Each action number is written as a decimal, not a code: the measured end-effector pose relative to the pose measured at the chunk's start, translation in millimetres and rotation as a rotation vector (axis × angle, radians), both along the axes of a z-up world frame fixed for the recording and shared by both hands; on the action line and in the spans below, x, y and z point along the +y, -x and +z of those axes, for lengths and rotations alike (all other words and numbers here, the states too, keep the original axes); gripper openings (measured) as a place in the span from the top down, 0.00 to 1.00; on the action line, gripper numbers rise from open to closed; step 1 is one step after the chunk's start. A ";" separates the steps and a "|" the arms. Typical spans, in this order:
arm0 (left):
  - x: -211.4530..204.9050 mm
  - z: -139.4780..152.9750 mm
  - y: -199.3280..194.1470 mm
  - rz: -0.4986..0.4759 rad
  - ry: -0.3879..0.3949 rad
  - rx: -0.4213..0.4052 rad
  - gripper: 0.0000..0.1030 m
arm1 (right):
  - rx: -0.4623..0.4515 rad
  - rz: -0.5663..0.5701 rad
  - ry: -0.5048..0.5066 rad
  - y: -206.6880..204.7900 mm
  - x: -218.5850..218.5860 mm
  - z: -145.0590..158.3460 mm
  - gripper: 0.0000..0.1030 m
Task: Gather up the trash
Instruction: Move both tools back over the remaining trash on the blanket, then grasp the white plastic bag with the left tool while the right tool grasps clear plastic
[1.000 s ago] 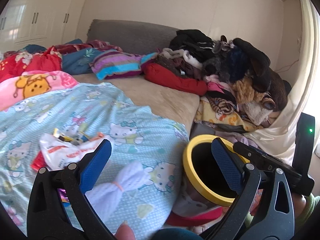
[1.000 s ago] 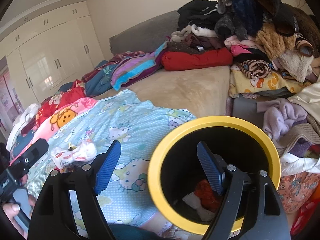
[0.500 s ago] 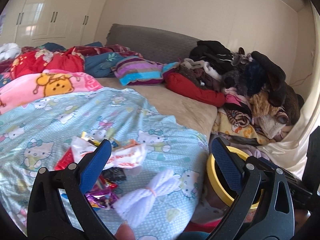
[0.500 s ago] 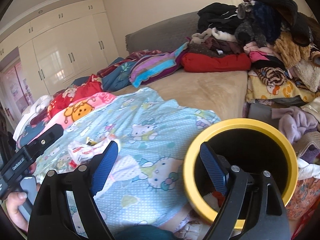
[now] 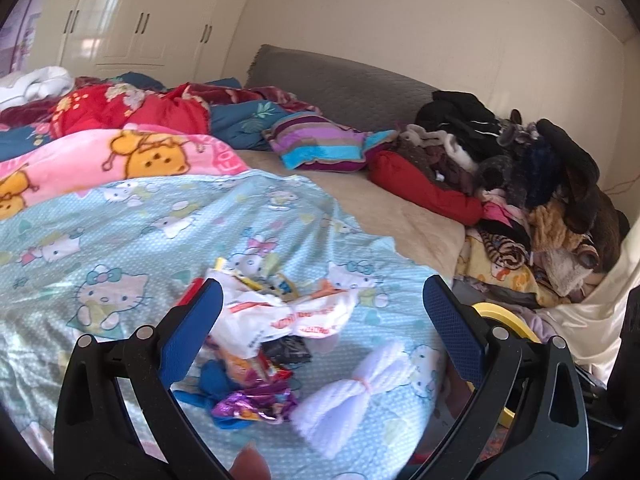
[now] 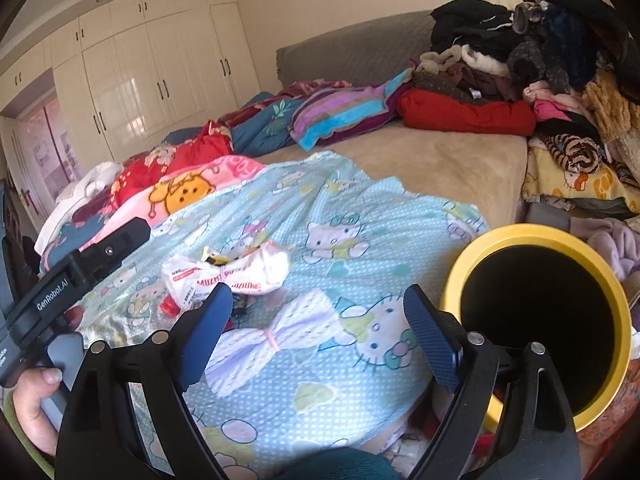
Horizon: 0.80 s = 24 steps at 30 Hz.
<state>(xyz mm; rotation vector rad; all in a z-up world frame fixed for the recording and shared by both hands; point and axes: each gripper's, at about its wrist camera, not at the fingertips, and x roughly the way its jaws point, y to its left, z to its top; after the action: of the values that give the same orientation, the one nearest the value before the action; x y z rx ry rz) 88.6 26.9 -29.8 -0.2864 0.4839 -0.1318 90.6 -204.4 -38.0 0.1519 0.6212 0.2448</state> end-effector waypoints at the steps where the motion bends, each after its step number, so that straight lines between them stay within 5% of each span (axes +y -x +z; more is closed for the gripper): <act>1: 1.6 -0.7 -0.2 0.005 0.001 0.002 0.11 | 0.010 -0.002 0.004 -2.6 4.1 -2.8 0.17; 24: 47.4 -44.4 -30.6 0.081 0.072 0.116 0.11 | 0.211 -0.061 0.017 -62.3 36.2 -61.7 0.17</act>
<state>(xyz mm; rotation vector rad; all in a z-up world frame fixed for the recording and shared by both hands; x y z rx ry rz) 119.2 74.3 -74.3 -0.3848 0.5827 -0.0543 152.8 -168.2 -99.6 0.1813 0.8268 0.1652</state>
